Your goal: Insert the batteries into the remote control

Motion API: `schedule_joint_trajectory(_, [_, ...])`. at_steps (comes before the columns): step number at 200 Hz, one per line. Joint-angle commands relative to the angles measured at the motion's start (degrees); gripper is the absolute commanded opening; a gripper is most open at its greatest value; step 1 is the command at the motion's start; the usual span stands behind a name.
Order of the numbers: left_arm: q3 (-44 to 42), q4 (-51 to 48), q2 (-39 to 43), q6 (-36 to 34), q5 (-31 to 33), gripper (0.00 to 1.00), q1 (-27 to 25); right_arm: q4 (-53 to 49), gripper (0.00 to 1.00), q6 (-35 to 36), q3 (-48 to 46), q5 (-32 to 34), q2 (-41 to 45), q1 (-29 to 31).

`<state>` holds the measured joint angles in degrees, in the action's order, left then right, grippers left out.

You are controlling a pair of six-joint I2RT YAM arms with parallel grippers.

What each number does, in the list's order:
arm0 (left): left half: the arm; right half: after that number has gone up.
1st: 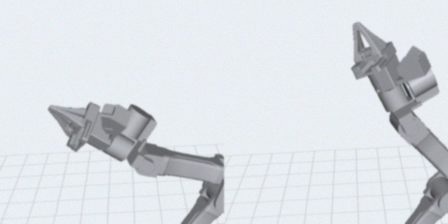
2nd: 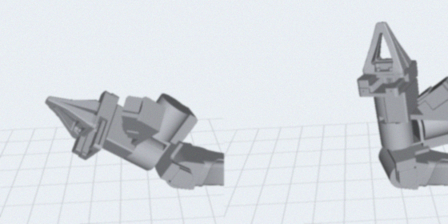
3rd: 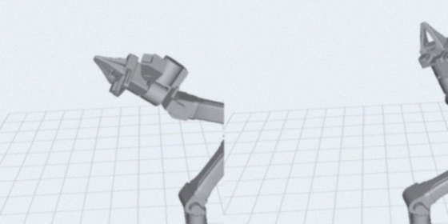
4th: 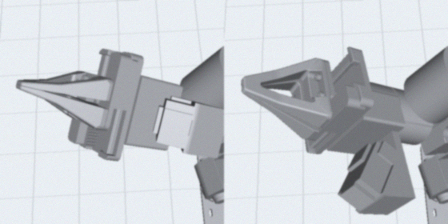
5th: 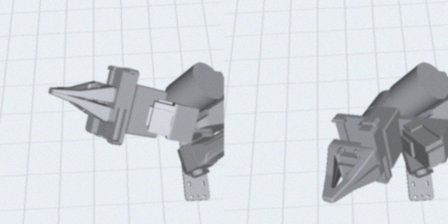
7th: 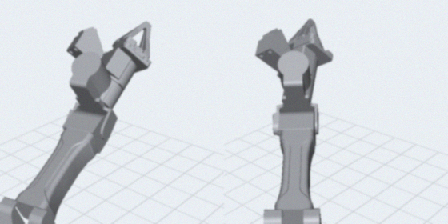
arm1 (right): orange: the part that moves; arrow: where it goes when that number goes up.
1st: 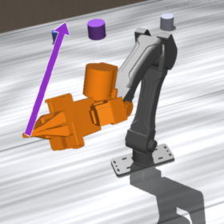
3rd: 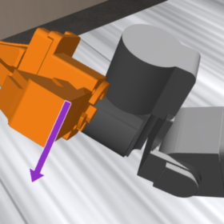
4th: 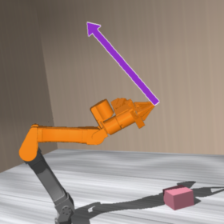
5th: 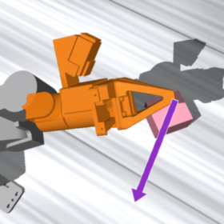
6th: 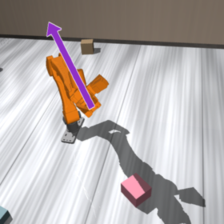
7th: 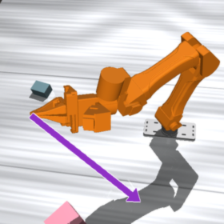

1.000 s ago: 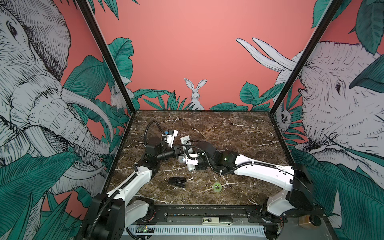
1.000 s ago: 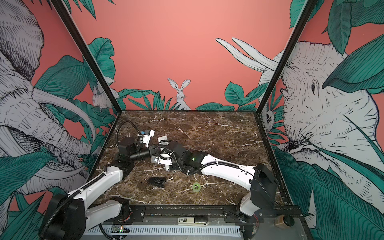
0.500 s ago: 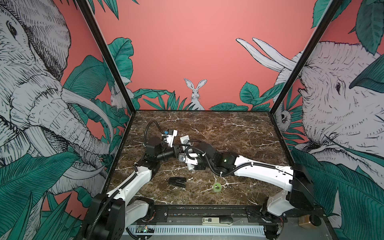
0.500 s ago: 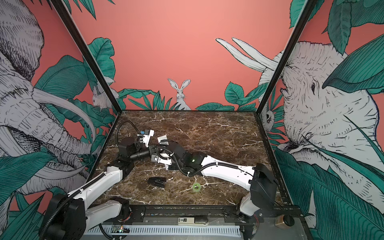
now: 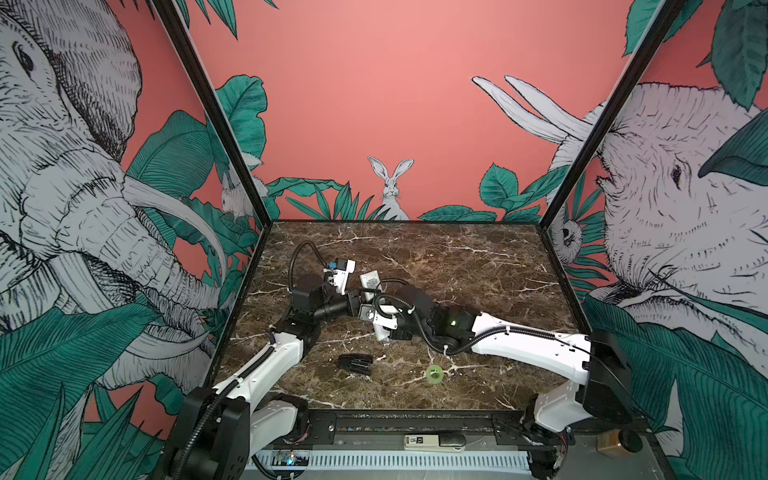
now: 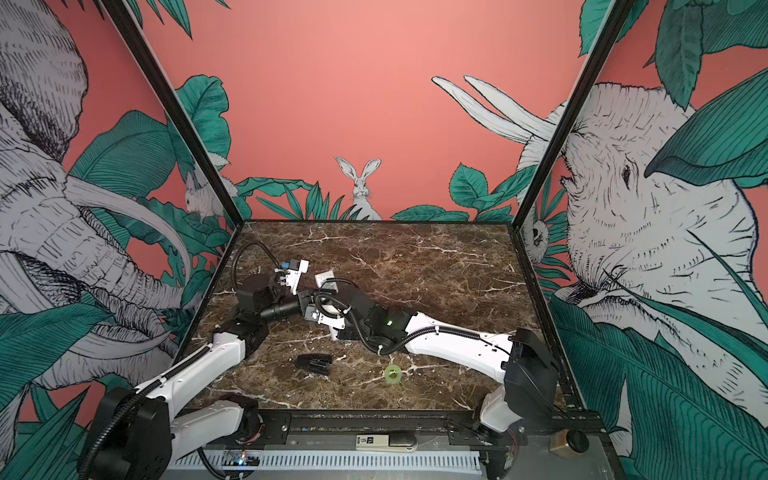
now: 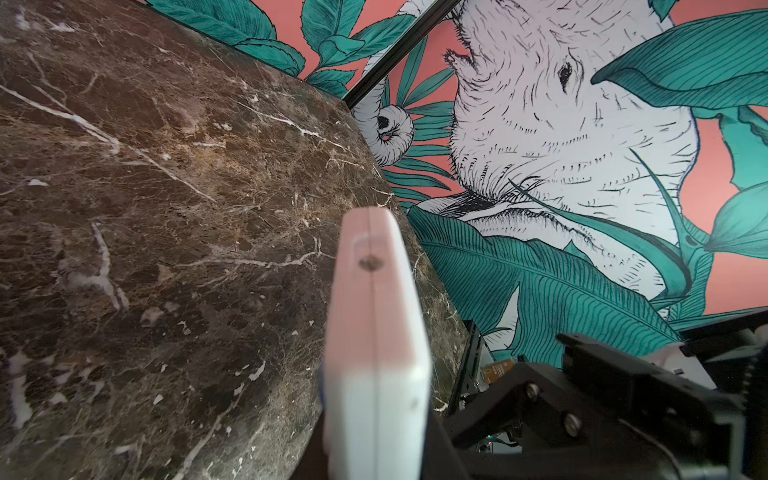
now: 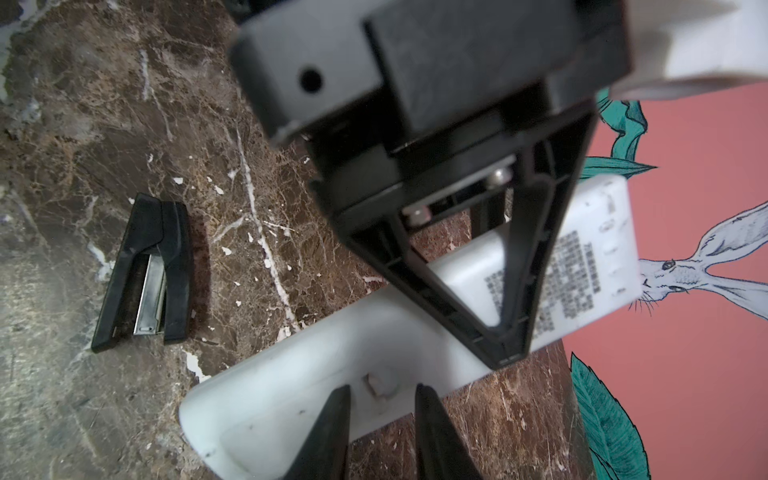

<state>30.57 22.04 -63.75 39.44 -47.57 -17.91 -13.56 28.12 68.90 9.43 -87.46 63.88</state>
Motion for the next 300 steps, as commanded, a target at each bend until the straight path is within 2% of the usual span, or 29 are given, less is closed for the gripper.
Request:
schedule_joint_trajectory(1, [0.13,1.28,0.32,0.63,-0.72,0.0,-0.19,-0.29,0.31,-4.7,-0.72,-0.73,4.24,-0.05])
schedule_joint_trajectory(50, [0.31,2.03,-0.4,1.17,-0.25,0.0,-0.2,1.36,0.3,-10.76,-4.04,-3.42,9.01,-0.16])
schedule_joint_trajectory(106, [-0.15,2.93,0.25,2.39,-0.1,0.0,-0.23,3.64,0.29,-15.25,-4.24,-3.41,5.35,-0.29])
schedule_joint_trajectory(119, [-0.02,2.45,0.73,2.69,0.69,0.0,-0.19,3.09,0.37,-18.72,-2.76,-3.59,4.18,-0.89])
schedule_joint_trajectory(142, [1.16,-3.0,1.46,1.97,4.77,0.0,-0.22,5.42,0.61,-26.99,-2.69,-7.38,4.09,-2.87])
schedule_joint_trajectory(166, [1.28,-4.03,1.35,2.85,7.44,0.0,-0.19,10.79,0.72,-36.61,-4.74,-15.93,4.14,-6.49])
schedule_joint_trajectory(194, [0.93,-2.96,1.4,4.22,9.16,0.0,-0.2,14.5,0.79,-44.59,-5.89,-22.62,2.23,-10.36])
schedule_joint_trajectory(244, [-0.22,-0.27,0.48,6.64,12.55,0.0,-0.19,15.8,0.89,-46.45,-4.22,-26.97,-3.49,-11.48])
schedule_joint_trajectory(275, [-0.88,2.17,-1.03,8.32,12.69,0.0,-0.2,17.48,0.9,-47.19,-4.04,-29.02,-6.77,-11.52])
schedule_joint_trajectory(300, [-0.86,2.74,-1.68,8.61,12.68,0.0,-0.19,17.29,0.86,-47.28,-3.14,-30.46,-8.86,-11.57])
